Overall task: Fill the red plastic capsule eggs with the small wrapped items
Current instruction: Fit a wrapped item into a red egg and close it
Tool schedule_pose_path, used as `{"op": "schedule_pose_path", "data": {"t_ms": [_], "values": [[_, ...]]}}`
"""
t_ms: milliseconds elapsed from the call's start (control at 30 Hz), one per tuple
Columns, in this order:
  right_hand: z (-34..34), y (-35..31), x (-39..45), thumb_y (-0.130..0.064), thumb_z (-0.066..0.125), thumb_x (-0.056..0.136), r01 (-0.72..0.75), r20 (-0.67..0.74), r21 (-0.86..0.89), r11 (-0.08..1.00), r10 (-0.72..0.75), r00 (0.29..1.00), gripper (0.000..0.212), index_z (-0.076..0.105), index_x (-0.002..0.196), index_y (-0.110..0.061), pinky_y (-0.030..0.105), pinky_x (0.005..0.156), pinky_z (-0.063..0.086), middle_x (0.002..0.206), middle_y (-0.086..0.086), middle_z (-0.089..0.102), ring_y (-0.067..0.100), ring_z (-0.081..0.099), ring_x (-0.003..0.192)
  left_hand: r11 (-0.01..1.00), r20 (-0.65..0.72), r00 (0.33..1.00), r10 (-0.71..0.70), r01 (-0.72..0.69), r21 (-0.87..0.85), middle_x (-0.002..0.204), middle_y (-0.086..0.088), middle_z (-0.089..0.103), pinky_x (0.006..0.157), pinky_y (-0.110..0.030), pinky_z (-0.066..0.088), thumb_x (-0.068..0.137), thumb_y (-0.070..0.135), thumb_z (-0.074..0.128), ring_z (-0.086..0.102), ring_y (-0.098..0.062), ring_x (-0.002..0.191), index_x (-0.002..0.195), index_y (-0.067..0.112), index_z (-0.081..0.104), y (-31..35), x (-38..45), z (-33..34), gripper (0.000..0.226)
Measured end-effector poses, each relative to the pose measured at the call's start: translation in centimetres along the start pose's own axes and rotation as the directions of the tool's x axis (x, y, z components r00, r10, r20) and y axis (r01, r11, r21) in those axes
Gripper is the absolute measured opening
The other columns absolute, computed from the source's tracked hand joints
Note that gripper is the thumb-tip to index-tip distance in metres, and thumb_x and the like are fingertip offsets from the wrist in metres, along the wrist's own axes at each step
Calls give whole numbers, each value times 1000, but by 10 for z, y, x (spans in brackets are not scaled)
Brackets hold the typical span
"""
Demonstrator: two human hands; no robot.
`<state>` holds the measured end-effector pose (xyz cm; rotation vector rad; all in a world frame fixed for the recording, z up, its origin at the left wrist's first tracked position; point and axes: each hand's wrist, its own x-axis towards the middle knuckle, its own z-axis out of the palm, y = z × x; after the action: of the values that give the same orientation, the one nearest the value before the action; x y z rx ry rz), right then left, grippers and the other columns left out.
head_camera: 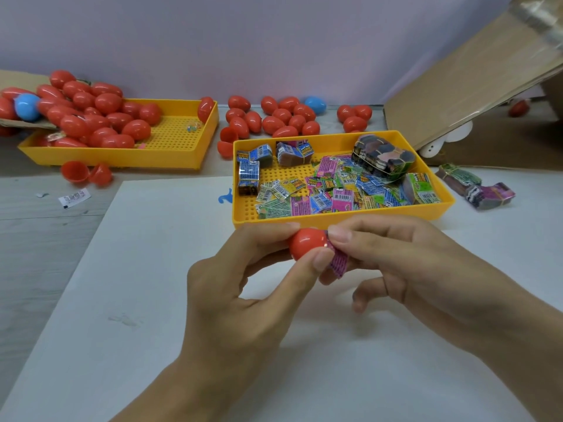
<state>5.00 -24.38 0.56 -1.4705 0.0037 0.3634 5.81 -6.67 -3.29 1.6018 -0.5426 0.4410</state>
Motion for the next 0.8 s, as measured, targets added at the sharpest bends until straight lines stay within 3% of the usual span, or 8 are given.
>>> {"op": "schedule_pose_path", "data": {"t_ms": [100, 200, 300, 400, 500, 633, 800], "values": [[-1, 0, 1, -34, 68, 76, 34, -11, 33, 999, -34, 999, 29, 78, 92, -12, 26, 49, 51, 87, 7, 74, 18, 71, 80, 992, -37, 995, -95, 91, -90, 91, 11, 75, 76, -17, 57, 83, 35, 74, 75, -10, 85, 96, 31, 67, 2, 2, 0, 15], [-3, -1, 2, -19, 64, 75, 107, -39, 66, 992, -105, 994, 31, 77, 103, -18, 28, 51, 53, 94, 12, 73, 22, 70, 81, 965, -64, 978, -200, 185, -187, 88, 4, 77, 72, -21, 59, 85, 31, 69, 76, -16, 81, 92, 26, 68, 2, 5, -1, 9], [1, 2, -1, -12, 65, 76, 286, -99, -135, 949, -300, 949, 37, 76, 108, -28, 27, 54, 54, 94, 4, 74, 13, 68, 75, 934, -64, 959, -274, 250, -256, 83, -1, 77, 67, -24, 60, 84, 33, 67, 76, -21, 75, 88, 23, 69, 2, 7, -1, 11], [7, 7, -3, -24, 76, 78, 401, -120, -297, 866, -450, 885, 27, 76, 104, -32, 28, 52, 55, 92, -3, 76, 13, 70, 78, 934, -32, 963, -269, 252, -254, 82, -2, 77, 65, -27, 60, 83, 33, 67, 75, -23, 73, 86, 24, 69, 1, 7, 0, 10], [9, 9, -4, -35, 69, 81, 459, -149, -431, 777, -563, 813, 19, 77, 98, -33, 38, 50, 56, 92, -7, 75, 18, 71, 86, 929, -5, 966, -259, 247, -276, 85, -7, 76, 65, -28, 60, 83, 32, 69, 74, -28, 73, 89, 22, 68, 0, 7, -2, 11], [9, 9, -4, -30, 67, 83, 514, -184, -426, 745, -627, 757, 16, 78, 95, -31, 25, 46, 53, 88, -7, 74, 16, 70, 79, 905, 66, 966, -248, 256, -340, 87, -8, 73, 64, -33, 59, 83, 29, 71, 72, -29, 71, 95, 25, 68, -1, 8, -4, 14], [6, 9, -2, -18, 68, 84, 563, -125, -543, 623, -723, 679, 18, 76, 98, -25, 28, 51, 55, 90, -8, 72, 16, 70, 81, 879, 101, 962, -255, 274, -390, 89, -6, 71, 63, -32, 59, 80, 28, 77, 71, -31, 69, 99, 20, 67, -1, 7, -3, 23]]}}
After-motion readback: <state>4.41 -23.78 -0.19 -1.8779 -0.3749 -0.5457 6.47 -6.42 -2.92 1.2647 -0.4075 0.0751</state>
